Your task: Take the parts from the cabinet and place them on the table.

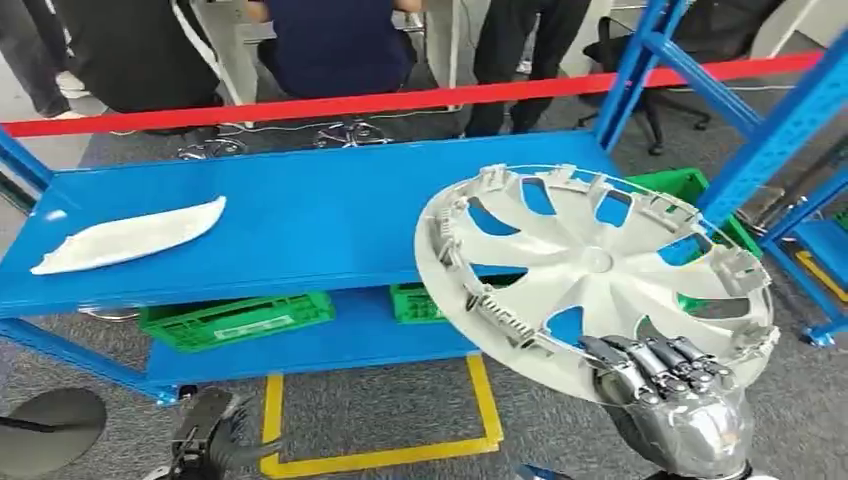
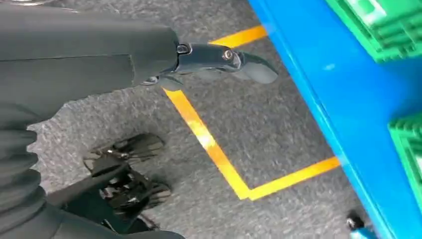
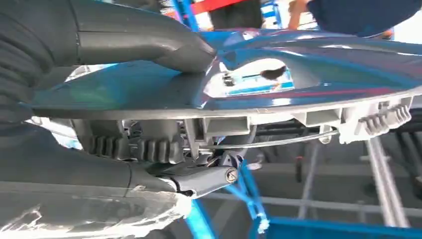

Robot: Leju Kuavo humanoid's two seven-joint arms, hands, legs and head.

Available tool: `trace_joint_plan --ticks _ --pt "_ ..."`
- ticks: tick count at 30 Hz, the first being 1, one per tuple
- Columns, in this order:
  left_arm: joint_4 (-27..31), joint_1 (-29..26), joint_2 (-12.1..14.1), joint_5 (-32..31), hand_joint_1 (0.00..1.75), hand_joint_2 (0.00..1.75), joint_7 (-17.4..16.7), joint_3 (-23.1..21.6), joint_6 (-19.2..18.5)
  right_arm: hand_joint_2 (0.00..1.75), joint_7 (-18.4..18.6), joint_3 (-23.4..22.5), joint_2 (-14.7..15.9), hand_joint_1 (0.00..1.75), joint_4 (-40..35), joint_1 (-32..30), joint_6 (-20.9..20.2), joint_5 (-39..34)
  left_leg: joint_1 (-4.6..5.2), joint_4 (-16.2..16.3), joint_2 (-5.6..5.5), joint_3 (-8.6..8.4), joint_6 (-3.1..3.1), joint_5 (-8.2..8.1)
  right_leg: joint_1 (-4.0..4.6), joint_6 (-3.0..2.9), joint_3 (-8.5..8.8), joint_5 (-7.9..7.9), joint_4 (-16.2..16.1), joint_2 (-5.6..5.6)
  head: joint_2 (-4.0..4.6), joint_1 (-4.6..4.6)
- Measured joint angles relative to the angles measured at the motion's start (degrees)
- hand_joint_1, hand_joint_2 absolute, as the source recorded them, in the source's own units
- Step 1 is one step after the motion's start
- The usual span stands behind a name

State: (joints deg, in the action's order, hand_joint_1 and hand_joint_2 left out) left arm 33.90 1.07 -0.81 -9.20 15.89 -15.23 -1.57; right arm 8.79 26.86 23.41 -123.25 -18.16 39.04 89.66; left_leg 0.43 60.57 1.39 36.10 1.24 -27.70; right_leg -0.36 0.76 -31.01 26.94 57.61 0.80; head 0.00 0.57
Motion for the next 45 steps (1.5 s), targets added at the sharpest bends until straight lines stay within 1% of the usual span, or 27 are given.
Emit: trace_joint_plan --ticks 2,4,5,7,9,13,14,15,16,18,20,22,23,24,25,28,29,30,32,34,35,37,38,40,43,44,45 --pt "-0.81 0.33 -0.13 -0.24 0.0 1.75 0.29 -0.24 0.02 1.75 -0.07 -0.2 -0.02 1.75 -0.04 -0.04 0.0 0.02 -0.17 8.76 -0.91 2.5 0.23 -6.13 -0.05 -0.18 -1.77 -1.39 0.12 -1.22 0.0 0.04" --pt "-1.62 0.69 -0.22 -0.24 0.0 1.75 0.48 -0.42 0.04 1.75 -0.11 -0.29 -0.02 1.75 -0.04 -0.24 0.0 0.0 -0.23 13.91 -1.01 3.24 0.15 -7.27 -0.05 -0.04 -3.31 -2.55 0.18 -2.48 0.0 0.07" --pt "-2.04 0.99 -0.22 -0.26 0.0 1.75 0.5 -0.57 0.09 1.75 -0.11 -0.31 -0.02 1.75 -0.04 -0.33 0.0 0.02 -0.23 13.1 -1.08 2.02 0.04 -5.72 -0.09 0.15 -4.08 -3.11 0.2 -3.15 0.0 0.0" --pt "-2.69 1.76 -0.24 -0.28 0.0 1.75 0.61 -0.68 0.13 1.75 -0.24 -0.35 -0.02 1.75 -0.07 -0.55 0.0 0.0 -0.25 5.72 -1.68 -3.11 -0.43 -1.3 -0.2 0.58 -5.51 -4.3 0.32 -4.51 0.0 0.02" --pt "-3.22 2.6 -0.26 -0.33 0.0 1.75 0.66 -0.79 0.15 1.75 -0.35 -0.55 -0.02 1.75 -0.28 -0.79 0.0 0.0 -0.35 -3.32 -5.8 -8.97 -1.04 -1.68 -0.1 1.11 -6.58 -5.32 0.4 -5.53 0.0 0.0" --pt "-4.13 3.02 -0.7 -0.59 0.0 1.75 0.77 -1.2 0.15 1.75 -0.72 -1.33 -0.02 1.75 -0.9 -1.36 0.02 0.02 -0.26 -5.18 -4.01 -8.44 -2.17 -0.95 -0.36 2.82 -7.58 -8.4 -0.77 -7.98 0.0 0.18" --pt "-4.38 3.27 -0.77 -0.72 0.0 1.75 0.83 -1.29 0.11 1.75 -0.72 -1.6 -0.02 1.75 -1.0 -1.77 0.02 0.02 -0.55 -5.32 -2.97 -8.1 -2.68 -0.36 -0.41 2.82 -8.05 -7.44 -0.27 -6.49 0.0 -0.02" --pt "-4.62 3.3 -0.79 -0.72 0.0 1.75 0.88 -1.29 0.13 1.75 -0.72 -1.73 -0.02 1.75 -1.11 -1.91 0.09 0.02 -0.45 -5.31 -2.49 -7.54 -3.19 0.17 -0.19 3.09 -9.11 -4.28 1.57 -3.51 0.0 0.48" --pt "-4.77 3.26 -0.77 -0.72 0.0 1.75 0.94 -1.27 0.13 1.75 -0.74 -1.79 -0.02 1.75 -1.14 -1.9 0.09 0.07 -0.35 -5.28 -1.74 -6.99 -3.58 0.65 -0.31 3.41 -9.97 -0.33 5.41 -2.03 0.0 0.59" --pt "-5.18 3.21 -0.7 -0.79 0.0 1.75 0.98 -1.29 0.13 1.75 -0.68 -1.9 -0.04 1.75 -1.14 -2.04 0.09 0.04 -0.14 -5.2 -0.15 -5.61 -3.57 1.71 -0.48 3.89 -11.67 5.02 14.63 -1.13 0.0 0.61" --pt "-5.4 3.25 -0.72 -0.81 0.0 1.75 1.01 -1.29 0.13 1.75 -0.68 -2.16 -0.04 1.75 -1.16 -2.28 0.09 0.07 -0.06 -5.1 1.39 -4.14 -3.47 2.76 -0.49 4.19 -10.8 3.5 17.88 -1.09 0.0 0.7" --pt "-5.51 3.29 -0.72 -0.81 0.0 1.75 1.03 -1.29 0.13 1.75 -0.39 -2.45 -0.04 1.75 -1.16 -2.49 0.09 0.04 -0.02 -4.83 2.87 -2.71 -3.11 3.74 -0.48 4.22 -5.32 -1.07 12.47 -0.49 0.0 0.68" --pt "-5.55 3.34 -0.7 -0.81 0.0 1.75 1.03 -1.29 0.13 1.75 -0.11 -2.67 -0.07 1.75 -1.25 -2.67 0.09 0.04 0.04 -4.58 3.36 -2.3 -2.79 4.06 -0.44 4.24 -1.01 -1.3 7.16 1.25 0.0 0.68" --pt "-5.55 3.29 -0.59 -0.81 0.0 1.75 1.07 -1.29 0.15 1.75 0.11 -2.8 -0.07 1.75 -1.35 -2.65 0.09 0.06 0.37 -4.4 3.89 -2.04 -2.51 4.29 -0.14 4.45 2.59 1.53 1.76 3.99 0.0 0.76" --pt "-5.58 3.26 -0.59 -0.83 0.0 1.75 1.12 -1.29 0.15 1.75 0.31 -2.99 -0.07 1.75 -1.66 -2.73 0.11 0.04 0.45 -4.22 4.27 -1.98 -2.22 4.55 0.36 3.59 4.89 2.65 -1.8 4.1 0.0 0.64" --pt "-5.69 3.14 -0.55 -0.83 0.0 1.75 1.18 -1.29 0.15 1.75 0.5 -3.23 -0.07 1.75 -2.01 -3.23 0.15 0.07 0.34 -4.26 6.32 -1.78 -1.63 5.71 0.49 1.88 2.53 1.8 -1.13 2.47 0.0 0.63" --pt "-5.77 3.03 -0.5 -0.85 0.0 1.75 1.18 -1.29 0.15 1.75 0.61 -3.24 -0.09 1.75 -2.12 -3.28 0.15 0.07 0.24 -3.95 5.42 -1.44 -1.04 5.2 0.16 1.11 1.86 1.04 -1.28 1.94 0.0 0.68" --pt "-5.84 2.83 -0.31 -0.88 0.0 1.75 1.16 -1.29 0.15 1.75 0.79 -3.3 -0.09 1.75 -2.38 -3.41 0.18 0.07 0.07 -2.63 2.36 -0.98 -0.45 2.13 0.08 0.73 1.25 0.33 -1.26 1.24 0.0 0.57" --pt "-5.88 2.4 -0.31 -0.94 0.0 1.75 1.05 -1.31 0.17 1.75 1.01 -3.67 -0.11 1.75 -2.88 -3.73 0.18 0.04 -0.02 4.97 -0.52 1.02 -0.21 -5.13 0.01 0.15 -0.39 -1.39 -1.15 -0.16 0.0 0.5" --pt "-5.97 2.15 -0.18 -1.07 0.0 1.75 0.61 -1.36 0.2 1.75 1.11 -4.17 -0.11 1.75 -3.08 -4.2 0.18 0.07 0.0 12.4 -1.09 2.47 -0.38 -8.24 0.12 0.17 -2.54 -2.89 -1.02 -1.88 0.0 0.55" --pt "-6.01 2.12 -0.11 -1.09 0.0 1.75 0.37 -1.36 0.15 1.75 1.07 -4.39 -0.11 1.75 -3.08 -4.3 0.18 0.07 0.03 12.99 -1.16 1.82 -0.59 -7.34 0.18 0.25 -3.55 -3.61 -0.92 -2.75 0.0 0.52" --pt "-6.01 2.2 -0.04 -1.4 0.0 1.75 -0.19 -1.36 -0.2 1.75 0.44 -4.87 -0.15 1.75 -3.3 -4.68 0.18 0.06 0.1 8.27 -1.47 -2.2 -1.26 -3.16 0.24 0.34 -5.37 -5.03 -0.79 -4.31 0.0 0.53" --pt "-6.01 2.29 -0.04 -1.47 0.0 1.75 -0.42 -1.36 -0.26 1.75 0.09 -5.14 -0.26 1.75 -3.41 -5.0 0.18 0.07 0.12 3.43 -2.6 -5.46 -1.77 -1.53 0.23 0.49 -6.2 -5.78 -0.79 -5.08 0.0 0.53" --pt "-6.01 2.44 0.02 -1.57 0.0 1.75 -0.55 -1.38 -0.37 1.75 -0.24 -5.6 -0.37 1.75 -3.71 -5.09 0.18 0.07 0.13 -6.14 -6.52 -11.67 -2.61 -2.86 0.45 1.06 -7.48 -7.12 -0.52 -6.46 0.0 0.55" --pt "-6.01 2.56 -0.13 -2.38 0.0 1.75 -0.87 -1.6 -0.52 1.75 -1.58 -6.6 -0.83 1.75 -4.22 -6.28 0.2 0.07 0.51 -5.92 -4.89 -10.8 -2.75 -2.36 0.15 2.16 -8.04 -9.47 -1.49 -8.27 0.0 0.5" --pt "-6.01 2.57 -0.53 -2.73 0.0 1.75 -0.9 -1.75 -0.77 1.75 -2.06 -7.13 -1.07 1.75 -4.44 -6.67 0.2 0.07 -0.31 -6.4 -3.95 -10.01 -3.24 -1.58 0.04 2.42 -8.18 -10.04 -1.53 -9.1 0.0 0.52" --pt "-6.01 2.8 -0.33 -2.8 0.0 1.75 -1.03 -1.86 -1.09 1.75 -2.45 -7.59 -1.31 1.75 -4.63 -7.27 0.22 0.04 -0.2 -6.25 -3.07 -9.64 -3.57 -1.0 0.35 2.59 -8.93 -7.73 -0.57 -6.52 0.0 0.37"
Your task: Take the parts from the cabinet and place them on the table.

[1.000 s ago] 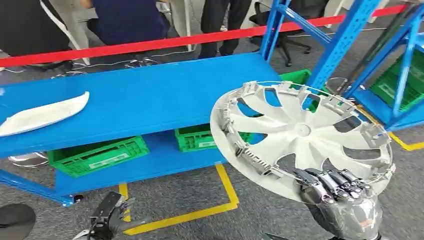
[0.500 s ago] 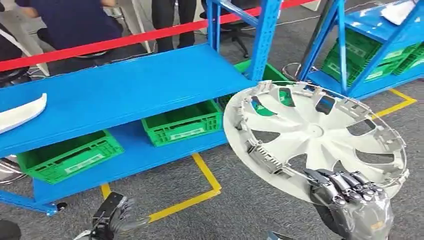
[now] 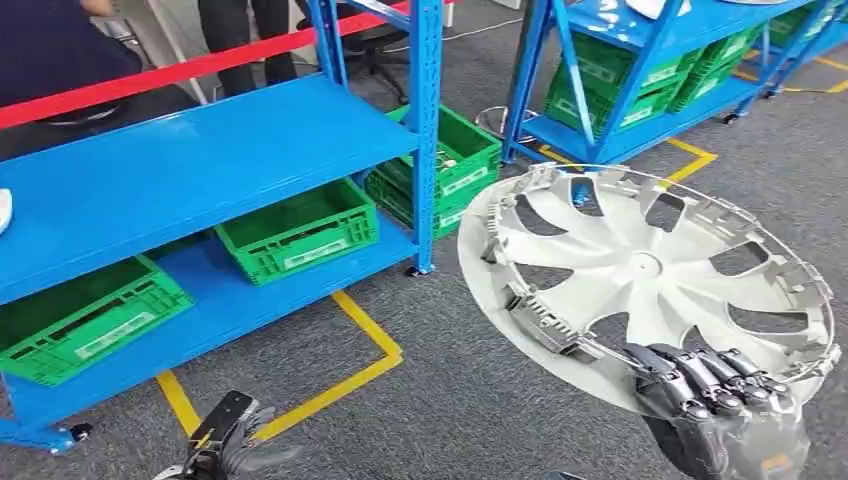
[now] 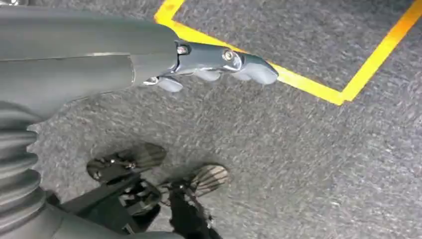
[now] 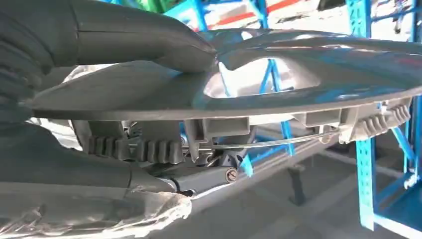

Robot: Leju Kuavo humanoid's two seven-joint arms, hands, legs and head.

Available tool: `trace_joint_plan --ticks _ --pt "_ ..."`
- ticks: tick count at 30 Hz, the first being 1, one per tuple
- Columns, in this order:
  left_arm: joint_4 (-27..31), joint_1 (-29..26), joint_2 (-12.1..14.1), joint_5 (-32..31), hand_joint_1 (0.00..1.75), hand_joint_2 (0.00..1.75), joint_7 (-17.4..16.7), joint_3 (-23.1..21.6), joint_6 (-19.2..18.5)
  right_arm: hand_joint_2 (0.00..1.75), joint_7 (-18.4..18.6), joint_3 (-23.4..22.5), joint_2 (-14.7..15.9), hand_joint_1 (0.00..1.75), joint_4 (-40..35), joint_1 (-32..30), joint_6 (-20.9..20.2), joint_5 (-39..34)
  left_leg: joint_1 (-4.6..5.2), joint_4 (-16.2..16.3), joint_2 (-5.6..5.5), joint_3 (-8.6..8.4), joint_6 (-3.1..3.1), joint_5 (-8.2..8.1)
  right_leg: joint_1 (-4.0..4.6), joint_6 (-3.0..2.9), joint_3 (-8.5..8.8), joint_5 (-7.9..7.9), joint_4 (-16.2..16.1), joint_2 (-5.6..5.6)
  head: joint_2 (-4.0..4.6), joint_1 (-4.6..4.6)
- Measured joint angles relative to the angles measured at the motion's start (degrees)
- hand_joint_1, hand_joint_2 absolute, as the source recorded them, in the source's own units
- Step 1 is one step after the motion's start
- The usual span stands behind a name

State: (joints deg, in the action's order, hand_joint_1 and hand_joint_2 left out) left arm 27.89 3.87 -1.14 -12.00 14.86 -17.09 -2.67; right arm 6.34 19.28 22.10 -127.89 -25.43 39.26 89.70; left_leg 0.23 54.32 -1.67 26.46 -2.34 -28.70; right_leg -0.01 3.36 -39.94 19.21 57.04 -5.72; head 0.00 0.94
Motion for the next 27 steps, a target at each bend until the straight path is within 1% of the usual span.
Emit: trace_joint_plan --ticks 1,2,3,4,5,6,7,8,9,10,11,12,13,14,15,16,17,18,19,20,21,22,23,24,25,26,27 --pt "0.0 0.08 -0.09 -0.17 0.0 1.75 -0.13 -0.2 -0.37 1.75 -0.74 -0.61 -0.13 1.75 -0.3 -0.3 0.0 0.02 0.1 0.0 0.65 0.71 -0.42 0.6 0.05 0.2 -1.36 4.07 2.78 2.58 0.0 0.57" --pt "0.0 0.11 -0.11 -0.53 0.0 1.75 -0.24 -0.37 -0.79 1.75 -1.33 -1.03 -0.44 1.75 -0.44 -0.49 0.0 0.02 0.2 0.01 1.45 1.37 -0.31 1.08 -0.07 0.56 -2.16 8.35 7.09 4.14 0.0 0.55" --pt "0.0 0.09 -0.13 -0.63 0.0 1.75 -0.28 -0.61 -1.14 1.75 -1.81 -1.46 -0.83 1.75 -0.52 -0.77 0.0 0.02 0.29 0.05 2.31 2.04 -0.32 1.68 -0.31 0.8 -2.72 11.55 11.72 4.99 0.0 0.57" --pt "0.0 0.16 -0.15 -0.79 0.0 1.75 -0.28 -0.85 -1.33 1.75 -2.16 -1.98 -1.24 1.75 -0.7 -1.11 0.0 0.02 0.31 0.17 3.21 2.79 -0.27 2.31 -0.53 1.05 -3.11 12.56 15.97 5.33 0.0 0.55" --pt "0.0 0.26 -0.2 -0.96 0.0 1.75 -0.28 -0.98 -1.46 1.75 -2.4 -2.4 -1.49 1.75 -0.81 -1.4 0.0 0.02 0.3 0.36 4.12 3.69 -0.15 2.94 -0.73 1.32 -2.89 11.21 18.62 5.41 0.0 0.59" --pt "0.0 0.36 -0.22 -1.03 0.0 1.75 -0.3 -1.09 -1.53 1.75 -2.49 -2.66 -1.66 1.75 -0.87 -1.61 0.0 0.02 0.3 0.57 4.93 4.57 0.01 3.41 -0.93 1.55 -1.72 8.72 18.91 5.45 0.0 0.53" --pt "0.0 0.48 -0.24 -1.03 0.0 1.75 -0.3 -1.16 -1.57 1.75 -2.47 -2.84 -1.81 1.75 -0.96 -1.75 0.0 0.02 0.29 0.83 5.75 5.42 0.21 3.81 -1.15 1.77 0.53 6.33 17.13 5.64 0.0 0.59" --pt "0.0 0.63 -0.29 -1.07 0.0 1.75 -0.3 -1.18 -1.64 1.75 -2.56 -3.06 -1.94 1.75 -1.09 -1.87 0.0 0.02 0.26 1.17 6.46 6.19 0.5 4.12 -1.38 2.03 4.23 5.26 12.97 6.53 0.0 0.55" --pt "0.0 0.87 -0.29 -1.25 0.0 1.75 -0.3 -1.2 -1.79 1.75 -2.9 -3.43 -2.16 1.75 -1.27 -2.03 0.0 0.02 0.45 1.67 6.98 6.24 0.86 4.4 -1.61 2.38 8.94 6.5 7.04 8.62 0.0 0.57" --pt "0.02 1.02 -0.24 -1.53 0.0 1.75 -0.26 -1.26 -1.81 1.75 -3.15 -3.78 -2.36 1.75 -1.38 -2.01 0.0 0.02 0.63 1.98 7.43 6.88 1.21 4.63 -0.99 2.73 13.08 9.53 1.17 10.14 0.0 0.77" --pt "0.02 1.22 -0.22 -1.71 0.0 1.75 -0.26 -1.42 -1.92 1.75 -3.47 -4.15 -2.6 1.75 -1.7 -2.16 0.0 -0.02 0.79 2.16 8.04 6.91 1.53 5.12 -0.86 1.05 13.73 10.46 -0.98 10.02 0.0 0.48" --pt "0.02 1.33 -0.29 -1.7 0.0 1.75 -0.24 -1.64 -1.99 1.75 -3.85 -4.41 -2.77 1.75 -1.88 -2.62 0.0 -0.02 0.64 2.09 8.51 7.03 1.54 5.71 -0.66 0.87 12.42 9.97 -0.88 9.55 0.0 0.59" --pt "0.02 1.38 -0.42 -1.73 0.0 1.75 -0.24 -1.9 -2.14 1.75 -4.24 -4.79 -2.99 1.75 -2.14 -3.14 0.0 0.0 0.34 1.99 9.03 7.15 1.85 6.13 -0.38 0.45 11.95 9.76 -0.52 8.98 0.0 0.48" --pt "0.0 1.22 -0.53 -1.86 0.0 1.75 -0.24 -2.18 -2.25 1.75 -4.59 -5.2 -3.34 1.75 -2.38 -3.56 0.02 0.02 0.21 2.16 9.57 7.47 2.15 6.29 -0.4 -0.36 11.22 9.29 -0.58 8.43 0.0 0.68" --pt "-0.04 1.11 -0.59 -1.92 0.0 1.75 -0.24 -2.3 -2.36 1.75 -4.87 -5.51 -3.61 1.75 -2.62 -3.85 0.02 0.02 -0.08 2.7 7.11 8.05 2.77 4.76 -0.46 -1.21 10.57 8.69 -0.62 7.81 0.0 0.55" --pt "-0.07 0.92 -0.64 -2.14 0.0 1.75 -0.24 -2.43 -2.36 1.75 -5.07 -5.75 -3.8 1.75 -2.93 -3.96 0.0 0.02 -0.22 5.01 4.15 8.9 2.95 1.1 -0.49 -1.79 10.13 8.01 -0.63 7.09 0.0 0.55" --pt "-0.07 0.84 -0.79 -2.34 0.0 1.75 -0.24 -2.62 -2.38 1.75 -5.35 -5.99 -4.0 1.75 -3.21 -4.14 0.0 0.02 -0.21 8.7 2.93 9.99 3.0 -2.13 -0.48 -2.17 9.24 7.26 -0.62 6.41 0.0 0.48" --pt "-0.09 0.79 -0.79 -2.51 0.0 1.75 -0.24 -2.75 -2.51 1.75 -5.51 -6.16 -4.26 1.75 -3.37 -4.49 0.02 0.02 -0.19 13.1 2.35 11.21 2.98 -4.71 -0.34 -2.38 8.4 6.63 -0.6 5.62 0.0 0.5" --pt "-0.13 0.77 -0.79 -2.6 0.0 1.75 -0.24 -2.93 -2.51 1.75 -5.7 -6.49 -4.54 1.75 -3.49 -4.91 0.0 0.02 -0.16 17.21 2.06 12.29 2.85 -6.15 -0.14 -2.52 7.54 6.01 -0.55 4.84 0.0 0.52" --pt "-0.13 0.77 -0.79 -2.75 0.0 1.75 -0.19 -3.04 -2.51 1.75 -5.83 -6.73 -4.7 1.75 -3.54 -5.14 0.02 0.04 -0.08 19.45 1.95 12.6 2.55 -5.89 0.05 -2.58 6.75 5.42 -0.51 3.99 0.0 0.52" --pt "-0.13 0.79 -0.79 -2.91 0.0 1.75 -0.04 -3.19 -2.51 1.75 -5.9 -6.93 -4.89 1.75 -3.62 -5.32 0.0 0.04 0.06 19.04 1.89 11.72 2.18 -4.17 0.2 -2.55 6.06 4.82 -0.5 3.11 0.0 0.52" --pt "-0.13 0.84 -0.81 -2.95 0.0 1.75 0.15 -3.37 -2.51 1.75 -5.99 -6.99 -5.07 1.75 -3.76 -5.6 0.0 0.02 0.23 16.51 1.76 9.89 1.77 -2.2 0.31 -2.48 5.5 4.31 -0.49 2.25 0.0 0.52" --pt "-0.13 0.89 -0.79 -3.04 0.0 1.75 0.31 -3.56 -2.51 1.75 -5.99 -7.01 -5.27 1.75 -3.89 -5.86 0.02 0.02 0.43 11.94 1.24 6.93 1.23 -0.09 0.38 -2.43 5.0 3.78 -0.49 1.46 0.0 0.52" --pt "-0.11 0.97 -0.79 -3.1 0.0 1.75 0.4 -3.61 -2.49 1.75 -5.99 -7.04 -5.44 1.75 -4.02 -6.04 0.0 0.02 0.6 6.88 -0.4 3.67 0.63 1.02 0.42 -2.38 4.64 3.28 -0.49 0.73 0.0 0.52" --pt "-0.11 1.09 -0.61 -3.13 0.0 1.75 0.46 -3.63 -2.49 1.75 -6.01 -7.06 -5.57 1.75 -4.11 -6.2 0.02 0.02 0.64 2.41 -3.54 0.78 -0.16 0.08 0.42 -2.22 4.15 2.85 -0.4 0.21 0.0 0.57" --pt "-0.11 1.14 -0.77 -3.26 0.0 1.75 0.55 -3.69 -2.47 1.75 -6.07 -7.1 -5.66 1.75 -4.28 -6.21 0.02 0.02 0.27 0.54 -3.52 0.13 0.29 -0.14 0.49 -2.06 3.78 2.33 -0.28 -0.43 0.0 0.66" --pt "-0.11 1.15 -0.79 -3.32 0.0 1.75 0.55 -3.76 -2.47 1.75 -6.07 -7.23 -5.77 1.75 -4.44 -6.39 0.02 0.04 0.55 0.52 -3.07 0.48 0.53 -0.14 0.37 -1.62 3.52 1.87 -0.29 -1.12 0.0 0.57"
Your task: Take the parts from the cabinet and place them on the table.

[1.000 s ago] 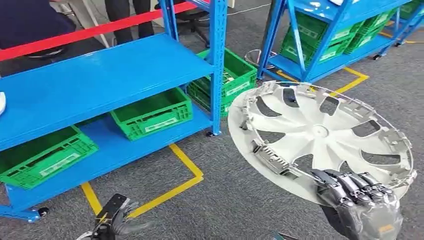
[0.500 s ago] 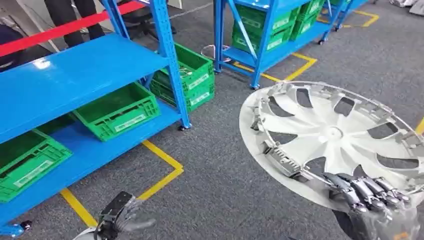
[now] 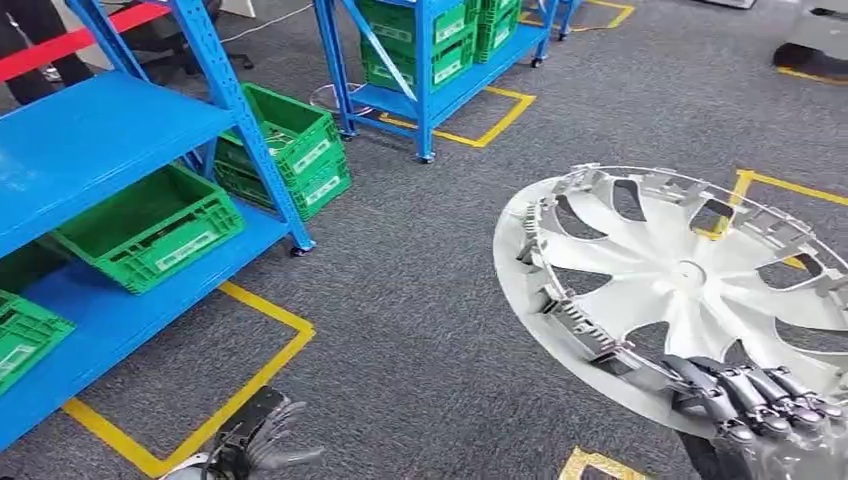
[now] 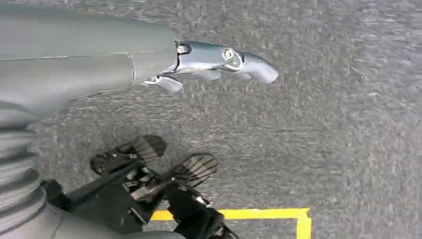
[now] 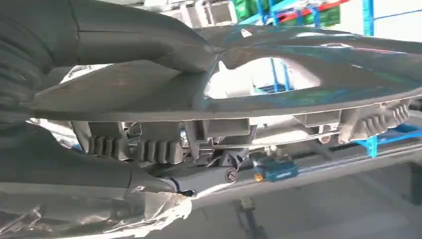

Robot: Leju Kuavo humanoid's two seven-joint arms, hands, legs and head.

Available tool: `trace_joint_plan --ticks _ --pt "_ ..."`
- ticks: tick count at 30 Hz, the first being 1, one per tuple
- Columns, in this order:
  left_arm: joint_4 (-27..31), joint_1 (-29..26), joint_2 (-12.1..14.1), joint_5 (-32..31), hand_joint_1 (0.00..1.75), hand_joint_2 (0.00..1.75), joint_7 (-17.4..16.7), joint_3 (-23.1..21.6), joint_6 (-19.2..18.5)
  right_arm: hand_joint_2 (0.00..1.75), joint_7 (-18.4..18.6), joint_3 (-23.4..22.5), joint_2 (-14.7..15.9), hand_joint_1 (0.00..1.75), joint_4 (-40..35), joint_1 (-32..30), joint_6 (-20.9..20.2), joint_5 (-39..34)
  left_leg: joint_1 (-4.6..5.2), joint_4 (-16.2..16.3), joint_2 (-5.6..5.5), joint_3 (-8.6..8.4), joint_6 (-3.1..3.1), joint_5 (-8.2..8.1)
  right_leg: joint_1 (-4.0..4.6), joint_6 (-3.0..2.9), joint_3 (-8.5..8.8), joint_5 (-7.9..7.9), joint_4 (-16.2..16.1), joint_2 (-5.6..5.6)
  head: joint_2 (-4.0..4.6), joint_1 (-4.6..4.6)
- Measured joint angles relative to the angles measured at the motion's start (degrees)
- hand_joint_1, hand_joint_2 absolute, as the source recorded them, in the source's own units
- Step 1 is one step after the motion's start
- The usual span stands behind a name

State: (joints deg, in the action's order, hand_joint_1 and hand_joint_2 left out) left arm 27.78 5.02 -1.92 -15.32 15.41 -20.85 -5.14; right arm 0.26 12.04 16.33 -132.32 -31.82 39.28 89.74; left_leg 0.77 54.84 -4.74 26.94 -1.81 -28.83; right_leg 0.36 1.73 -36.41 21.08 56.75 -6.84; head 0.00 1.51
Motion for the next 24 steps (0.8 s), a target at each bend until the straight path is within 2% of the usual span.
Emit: trace_joint_plan --ticks 1,2,3,4,5,6,7,8,9,10,11,12,13,14,15,17,18,19,20,21,22,23,24 --pt "0.0 0.01 -0.18 -0.07 0.0 1.75 -0.02 -0.07 -0.02 1.75 0.0 -0.15 -0.11 1.75 -0.07 -0.22 0.0 0.0 0.18 0.12 0.73 0.12 0.01 0.04 -0.22 0.47 -0.18 -0.41 -0.2 -0.71 0.0 -0.02" --pt "0.02 -0.02 -0.44 -0.09 0.0 1.75 0.0 -0.15 0.0 1.75 -0.02 -0.24 -0.2 1.75 -0.13 -0.41 -0.02 0.0 -0.11 -0.12 1.5 0.27 -0.14 0.48 -0.04 0.87 -0.44 -0.88 -0.44 -1.54 0.0 0.07" --pt "0.02 0.09 -0.49 -0.11 0.0 1.75 0.0 -0.22 -0.02 1.75 -0.11 -0.31 -0.22 1.75 -0.24 -0.62 0.0 -0.02 -0.55 -0.39 2.49 0.4 -0.24 0.99 -0.05 0.87 -1.32 -0.57 0.21 -0.78 0.0 -0.26" --pt "0.04 0.11 -0.46 -0.11 0.0 1.75 0.0 -0.22 0.07 1.75 -0.18 -0.37 -0.35 1.75 -0.42 -0.78 0.0 -0.02 -0.57 -0.39 3.0 0.74 -0.58 1.29 0.21 1.23 -2.41 1.61 2.28 2.38 0.0 0.38" --pt "0.04 0.03 -0.46 -0.11 0.0 1.75 0.0 -0.24 0.07 1.75 -0.2 -0.5 -0.35 1.75 -0.42 -0.66 0.0 -0.02 -0.56 -0.37 3.87 1.04 -0.59 1.55 0.0 1.69 -4.05 4.45 6.49 4.73 0.0 0.68" --pt "0.04 -0.22 -0.44 -0.11 0.0 1.75 0.0 -0.24 0.07 1.75 -0.22 -0.59 -0.46 1.75 -0.42 -0.55 0.0 -0.02 -0.48 -0.32 4.73 1.31 -0.57 1.77 -0.27 2.16 -5.98 7.19 11.73 5.93 0.0 0.64" --pt "0.04 -0.39 -0.37 -0.11 0.0 1.75 0.0 -0.24 0.07 1.75 -0.31 -0.59 -0.48 1.75 -0.44 -0.59 0.0 -0.02 -0.47 -0.27 5.62 1.55 -0.5 1.95 -0.53 2.46 -7.44 9.19 16.13 6.42 0.0 0.66" --pt "0.04 -0.46 -0.33 -0.11 0.0 1.75 0.0 -0.24 0.04 1.75 -0.31 -0.64 -0.48 1.75 -0.42 -0.61 0.0 -0.02 -0.48 -0.25 6.44 1.78 -0.37 2.1 -0.77 2.76 -7.95 10.12 18.63 6.55 0.0 0.66" --pt "0.04 -0.45 -0.31 -0.07 0.0 1.75 0.15 -0.24 0.09 1.75 -0.33 -0.68 -0.48 1.75 -0.42 -0.6 0.0 -0.02 -0.51 -0.21 7.26 1.96 -0.22 2.24 -1.09 3.04 -6.96 9.73 18.14 6.62 0.0 0.66" --pt "0.04 -0.45 -0.33 0.09 0.0 1.75 0.53 -0.26 0.31 1.75 -0.33 -0.72 -0.5 1.75 -0.42 -0.62 0.0 -0.02 -0.56 -0.16 8.02 2.06 -0.06 2.33 -1.33 3.23 -4.38 8.33 14.94 6.84 0.0 0.66" --pt "0.04 -0.44 -0.37 0.07 0.0 1.75 0.68 -0.26 0.52 1.75 -0.35 -0.81 -0.52 1.75 -0.44 -0.69 0.0 -0.02 -0.64 -0.03 8.7 2.09 0.08 2.33 -1.56 3.41 -0.68 6.43 9.47 7.45 0.0 0.68" --pt "0.04 -0.42 -0.37 -0.13 0.0 1.75 0.68 -0.26 0.55 1.75 -0.35 -0.94 -0.57 1.75 -0.46 -0.75 0.0 -0.02 -0.72 0.24 9.31 2.08 0.43 2.22 -1.66 3.73 3.59 4.7 3.28 9.31 0.0 0.64" --pt "0.07 -0.4 -0.18 -0.2 0.0 1.75 0.51 -0.26 0.57 1.75 -0.46 -1.05 -0.65 1.75 -0.46 -0.52 0.0 -0.02 -0.45 0.48 9.8 2.21 0.85 2.08 -1.39 3.73 5.06 5.57 0.26 11.44 0.0 0.79" --pt "0.09 -0.33 -0.13 -0.24 0.0 1.75 0.29 -0.26 0.55 1.75 -0.59 -1.07 -0.7 1.75 -0.5 -0.48 -0.02 0.02 -0.17 0.85 10.23 2.38 1.2 1.91 -1.43 2.71 5.4 4.85 0.26 10.61 0.0 0.66" --pt "0.13 -0.27 -0.09 -0.31 0.0 1.75 -0.04 -0.26 0.5 1.75 -0.59 -1.09 -0.83 1.75 -0.53 -0.51 -0.02 0.02 -0.17 0.87 10.56 2.36 1.52 2.14 -1.33 2.09 4.93 4.7 0.47 9.9 0.0 0.61" --pt "0.44 -0.28 -0.15 -0.31 0.0 1.75 -0.5 -0.31 0.48 1.75 -0.61 -1.12 -1.14 1.75 -0.53 -0.55 0.0 0.05 -0.42 0.86 11.57 2.47 2.05 2.41 -1.02 1.37 4.18 4.5 0.84 8.86 0.0 0.68" --pt "0.83 -0.3 -0.18 -0.37 0.0 1.75 -0.9 -0.33 0.48 1.75 -0.7 -1.12 -1.31 1.75 -0.55 -0.59 0.0 0.05 -0.55 1.03 11.57 2.76 2.52 1.97 -1.2 0.67 4.17 4.12 0.58 8.23 0.0 0.68" --pt "1.31 -0.32 -0.13 -0.59 0.0 1.75 -1.49 -0.33 0.5 1.75 -0.83 -1.16 -1.55 1.75 -0.68 -0.75 0.0 0.05 -0.78 2.24 8.84 3.15 2.82 0.62 -1.24 0.38 3.94 3.94 0.55 7.83 0.0 0.53" --pt "1.79 -0.5 -0.09 -0.77 0.0 1.75 -2.04 -0.35 0.61 1.75 -0.94 -1.18 -1.73 1.75 -0.7 -0.67 0.0 0.07 -0.83 5.45 6.86 4.57 2.83 -1.67 -1.25 -0.04 3.61 3.68 0.54 7.31 0.0 0.46" --pt "2.38 -0.85 -0.02 -0.92 0.0 1.75 -2.89 -0.42 0.79 1.75 -1.05 -1.23 -1.92 1.75 -0.7 -0.56 0.0 0.07 -0.83 10.74 5.76 7.03 2.81 -4.46 -1.21 -0.35 3.17 3.48 0.54 6.64 0.0 0.42" --pt "2.98 -1.33 0.02 -1.2 0.0 1.75 -3.5 -0.55 0.96 1.75 -1.16 -1.25 -2.14 1.75 -0.72 -0.65 0.0 0.07 -0.82 15.53 5.29 9.29 2.78 -6.44 -1.1 -0.58 2.83 3.3 0.55 5.93 0.0 0.42" --pt "3.67 -1.91 0.13 -1.33 0.0 1.75 -4.07 -0.77 0.98 1.75 -1.31 -1.31 -2.41 1.75 -0.74 -0.75 0.0 0.07 -0.81 19.25 5.05 11.06 2.66 -7.45 -0.98 -0.65 2.53 3.08 0.56 5.04 0.0 0.42" --pt "4.29 -2.35 0.26 -1.42 0.0 1.75 -4.57 -0.83 1.16 1.75 -1.44 -1.44 -2.69 1.75 -0.77 -0.88 0.0 0.07 -0.79 19.73 4.98 11.33 2.53 -6.85 -0.92 -0.61 2.37 2.92 0.56 4.22 0.0 0.44"
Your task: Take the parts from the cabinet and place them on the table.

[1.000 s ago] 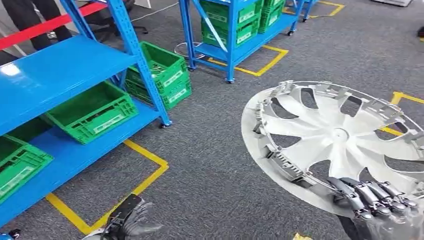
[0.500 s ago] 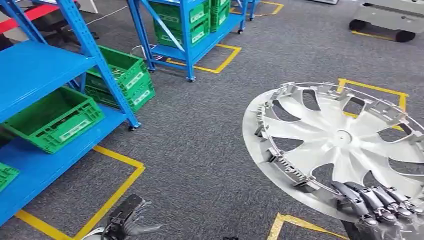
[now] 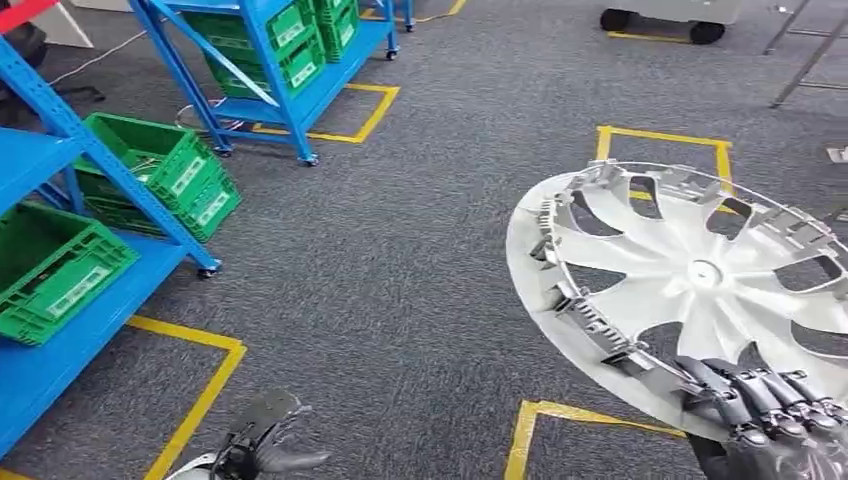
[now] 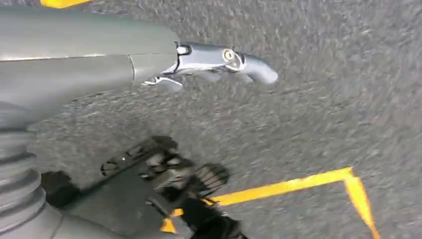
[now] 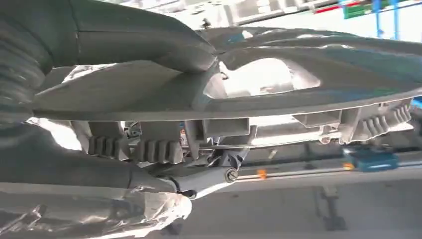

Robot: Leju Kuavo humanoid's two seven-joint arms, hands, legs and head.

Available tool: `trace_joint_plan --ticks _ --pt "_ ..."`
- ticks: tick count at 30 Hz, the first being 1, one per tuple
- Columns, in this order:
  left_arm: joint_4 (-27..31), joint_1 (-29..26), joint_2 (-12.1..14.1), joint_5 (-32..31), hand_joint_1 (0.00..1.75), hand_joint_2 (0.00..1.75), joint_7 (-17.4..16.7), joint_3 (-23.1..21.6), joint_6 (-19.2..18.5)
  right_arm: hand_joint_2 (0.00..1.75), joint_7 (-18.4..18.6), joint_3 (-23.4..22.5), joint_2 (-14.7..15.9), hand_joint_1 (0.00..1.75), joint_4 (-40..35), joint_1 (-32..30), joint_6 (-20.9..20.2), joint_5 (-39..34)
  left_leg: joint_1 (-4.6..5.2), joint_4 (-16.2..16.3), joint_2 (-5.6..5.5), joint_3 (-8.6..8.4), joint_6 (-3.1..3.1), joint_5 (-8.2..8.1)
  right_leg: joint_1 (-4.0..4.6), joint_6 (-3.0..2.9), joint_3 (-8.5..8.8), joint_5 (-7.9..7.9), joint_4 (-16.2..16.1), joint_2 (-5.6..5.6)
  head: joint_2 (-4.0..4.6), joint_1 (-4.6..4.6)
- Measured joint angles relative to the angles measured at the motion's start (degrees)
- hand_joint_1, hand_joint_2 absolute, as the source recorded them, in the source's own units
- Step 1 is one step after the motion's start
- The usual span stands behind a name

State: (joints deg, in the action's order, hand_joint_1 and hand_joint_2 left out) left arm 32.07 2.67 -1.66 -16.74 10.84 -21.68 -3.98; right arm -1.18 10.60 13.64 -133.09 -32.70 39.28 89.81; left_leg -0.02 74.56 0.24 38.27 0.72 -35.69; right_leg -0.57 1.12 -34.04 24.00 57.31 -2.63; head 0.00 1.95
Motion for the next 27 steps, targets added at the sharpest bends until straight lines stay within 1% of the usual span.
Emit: trace_joint_plan --ticks 1,2,3,4,5,6,7,8,9,10,11,12,13,14,15,16,17,18,19,20,21,22,23,24,25,26,27 --pt "0.74 -0.26 0.07 -0.22 0.0 1.75 -0.39 -0.07 0.26 1.75 -0.09 -0.19 -0.26 1.75 -0.06 -0.17 0.0 0.0 0.02 -1.74 -0.07 -0.8 -0.18 1.75 0.03 0.1 -0.12 -0.16 0.01 -0.8 0.0 -0.02" --pt "1.38 -0.37 0.2 -0.48 0.0 1.75 -0.72 -0.2 0.57 1.75 -0.13 -0.35 -0.44 1.75 -0.07 -0.34 0.0 0.0 0.02 -5.76 -0.34 -2.73 -0.42 4.36 0.03 0.31 -0.18 -0.32 0.01 -1.66 0.0 0.0" --pt "2.05 -0.4 0.37 -0.61 0.0 1.75 -0.96 -0.39 0.81 1.75 -0.28 -0.55 -0.61 1.75 -0.13 -0.46 -0.02 0.0 -0.01 -10.82 -1.3 -5.27 -0.66 6.96 -0.02 0.53 -0.2 -0.48 0.02 -2.41 0.0 -0.04" --pt "2.55 -0.43 0.5 -0.79 0.0 1.75 -1.03 -0.46 0.9 1.75 -0.28 -0.72 -0.83 1.75 -0.22 -0.5 0.0 0.0 -0.16 -15.04 -3.69 -7.45 -0.84 8.57 -0.11 0.76 -0.28 -0.63 0.02 -2.99 0.0 0.0" --pt "2.86 -0.47 0.55 -0.92 0.0 1.75 -1.07 -0.5 0.98 1.75 -0.28 -0.83 -0.92 1.75 -0.24 -0.33 0.0 -0.02 -0.46 -17.85 -6.46 -8.44 -0.92 8.5 0.36 1.05 -0.82 -0.67 0.74 -3.63 0.0 -0.04" --pt "3.23 -0.51 0.57 -1.05 0.0 1.75 -1.26 -0.61 1.22 1.75 -0.28 -0.92 -1.0 1.75 -0.39 -0.4 0.02 0.0 -0.46 -17.57 -5.65 -8.18 -0.6 8.22 0.04 1.28 -1.32 -1.01 0.68 -4.3 0.0 0.24" --pt "3.65 -0.8 0.55 -1.25 0.0 1.75 -1.33 -0.72 1.57 1.75 -0.33 -1.07 -1.07 1.75 -0.55 -0.63 0.02 0.0 -0.23 -17.54 -5.19 -8.01 -0.76 8.2 -0.13 1.72 -1.69 -1.26 0.47 -4.99 0.0 0.07" --pt "4.11 -1.02 0.55 -1.35 0.0 1.75 -1.31 -0.83 1.86 1.75 -0.35 -1.14 -1.2 1.75 -0.63 -0.76 0.02 0.0 -0.08 -17.51 -4.51 -7.96 -1.1 8.36 -0.34 2.22 -1.84 -1.65 0.25 -5.75 0.0 0.04" --pt "4.63 -1.07 0.55 -1.51 0.0 1.75 -1.24 -0.85 1.94 1.75 -0.35 -1.14 -1.33 1.75 -0.74 -0.96 0.02 0.0 -0.47 -17.95 -3.51 -7.98 -1.63 8.76 -0.31 2.61 -2.66 -1.91 0.19 -6.54 0.0 0.09" --pt "4.98 -1.09 0.7 -1.66 0.0 1.75 -1.05 -0.85 2.14 1.75 -0.35 -1.14 -1.42 1.75 -0.85 -1.4 0.02 0.0 -0.48 -18.08 -2.65 -8.0 -1.94 8.96 -0.06 2.64 -3.02 -1.1 1.19 -4.07 0.0 0.2" --pt "5.64 -1.3 0.77 -1.84 0.0 1.75 -0.92 -0.94 2.34 1.75 -0.42 -1.16 -1.46 1.75 -1.01 -1.44 0.04 0.0 -0.42 -18.1 -2.04 -7.92 -2.24 9.02 0.15 2.84 -4.29 1.1 4.15 -0.89 0.0 0.77" --pt "6.37 -1.74 0.92 -2.01 0.0 1.75 -0.96 -1.11 2.38 1.75 -0.46 -1.2 -1.48 1.75 -1.01 -1.3 0.04 0.02 -0.25 -18.09 -1.23 -7.86 -2.28 9.03 0.12 3.11 -6.15 3.6 8.57 0.82 0.0 0.83" --pt "6.91 -2.42 1.09 -2.27 0.0 1.75 -1.22 -1.36 2.51 1.75 -0.46 -1.2 -1.64 1.75 -1.01 -1.38 0.04 0.02 -0.08 -18.08 -0.31 -7.84 -2.3 9.03 0.02 3.23 -8.29 5.98 13.69 1.8 0.0 0.79" --pt "7.5 -3.05 1.4 -2.29 0.0 1.75 -1.77 -1.57 2.58 1.75 -0.46 -1.27 -1.73 1.75 -1.05 -1.51 0.04 0.02 -0.06 -18.05 0.68 -7.81 -2.31 9.02 -0.03 3.36 -9.84 7.54 17.68 2.19 0.0 0.79" --pt "8.07 -3.58 1.64 -2.29 0.0 1.75 -2.3 -1.77 2.58 1.75 -0.46 -1.4 -1.86 1.75 -1.07 -1.64 0.04 0.02 -0.06 -18.04 1.55 -7.8 -2.3 9.01 -0.06 3.44 -10.1 7.71 18.94 2.32 0.0 0.81" --pt "8.82 -3.99 1.82 -2.25 0.0 1.75 -2.66 -1.9 2.54 1.75 -0.42 -1.59 -1.96 1.75 -1.09 -1.8 0.04 0.02 -0.06 -18.04 2.26 -7.8 -2.3 9.01 -0.12 3.49 -8.98 6.82 17.6 2.41 0.0 0.81" --pt "9.44 -4.3 1.88 -2.1 0.0 1.75 -2.88 -1.97 2.53 1.75 -0.37 -1.7 -2.05 1.75 -1.16 -1.96 0.04 0.02 -0.06 -18.04 3.01 -7.81 -2.23 8.97 -0.16 3.49 -6.48 5.0 13.68 2.73 0.0 0.83" --pt "10.07 -4.47 1.97 -1.95 0.0 1.75 -3.06 -2.03 2.49 1.75 -0.33 -1.85 -2.16 1.75 -1.2 -2.14 0.04 0.02 -0.07 -18.03 3.54 -7.9 -2.1 8.88 -0.16 3.41 -3.02 2.88 8.08 3.52 0.0 0.79" --pt "10.64 -4.61 2.1 -1.7 0.0 1.75 -3.32 -2.12 2.42 1.75 -0.24 -2.08 -2.25 1.75 -1.31 -2.28 0.04 0.02 -0.05 -17.95 3.79 -8.05 -1.89 8.78 -0.16 3.38 0.48 1.42 2.74 4.84 0.0 0.83" --pt "11.23 -4.77 2.36 -1.58 0.0 1.75 -3.65 -2.14 2.38 1.75 -0.24 -2.23 -2.32 1.75 -1.31 -2.14 0.04 0.02 0.4 -17.8 4.29 -7.83 -1.43 8.56 0.21 2.97 1.88 2.12 0.9 5.49 0.0 0.83" --pt "11.6 -4.84 2.56 -1.35 0.0 1.75 -3.8 -2.23 2.29 1.75 -0.24 -2.36 -2.43 1.75 -1.36 -2.4 0.04 0.02 0.43 -17.73 4.48 -7.87 -1.16 8.59 0.16 2.19 1.61 1.7 0.76 4.87 0.0 0.59" --pt "12.0 -4.95 2.67 -1.03 0.0 1.75 -4.02 -2.32 2.21 1.75 -0.11 -2.49 -2.49 1.75 -1.35 -2.53 0.04 0.02 0.39 -17.8 4.83 -7.97 -0.94 8.71 0.29 1.91 1.33 1.69 0.87 4.6 0.0 0.63" --pt "12.45 -5.13 2.73 -0.79 0.0 1.75 -4.15 -2.36 2.05 1.75 0.24 -2.51 -2.53 1.75 -1.35 -2.55 0.04 0.02 0.26 -17.97 5.14 -8.0 -0.6 8.91 0.5 1.5 1.07 1.68 0.99 4.24 0.0 0.63" --pt "13.0 -5.29 2.82 -0.48 0.0 1.75 -4.28 -2.38 1.92 1.75 0.55 -2.51 -2.58 1.75 -1.35 -2.57 0.04 0.02 0.21 -17.96 5.54 -8.01 -0.22 8.85 0.47 1.03 0.95 1.42 0.7 3.78 0.0 0.68" --pt "13.41 -5.41 3.06 -0.42 0.0 1.75 -4.5 -2.4 1.9 1.75 0.74 -2.51 -2.64 1.75 -1.44 -2.66 0.04 0.02 -0.07 -17.57 4.24 -7.8 0.23 8.27 0.1 0.56 1.1 1.12 0.39 3.5 0.0 0.63" --pt "13.68 -5.59 3.26 -0.31 0.0 1.75 -4.59 -2.47 1.9 1.75 0.96 -2.51 -2.71 1.75 -1.49 -2.63 0.04 0.02 -0.06 -15.54 1.86 -6.97 0.38 6.56 0.06 0.26 1.06 0.99 0.31 3.16 0.0 0.52" --pt "13.94 -5.86 3.3 -0.2 0.0 1.75 -4.63 -2.65 1.9 1.75 1.01 -2.51 -2.71 1.75 -1.49 -2.46 0.04 0.02 -0.05 -11.62 0.74 -5.15 0.46 4.22 0.03 0.03 0.93 0.94 0.3 2.82 0.0 0.52"
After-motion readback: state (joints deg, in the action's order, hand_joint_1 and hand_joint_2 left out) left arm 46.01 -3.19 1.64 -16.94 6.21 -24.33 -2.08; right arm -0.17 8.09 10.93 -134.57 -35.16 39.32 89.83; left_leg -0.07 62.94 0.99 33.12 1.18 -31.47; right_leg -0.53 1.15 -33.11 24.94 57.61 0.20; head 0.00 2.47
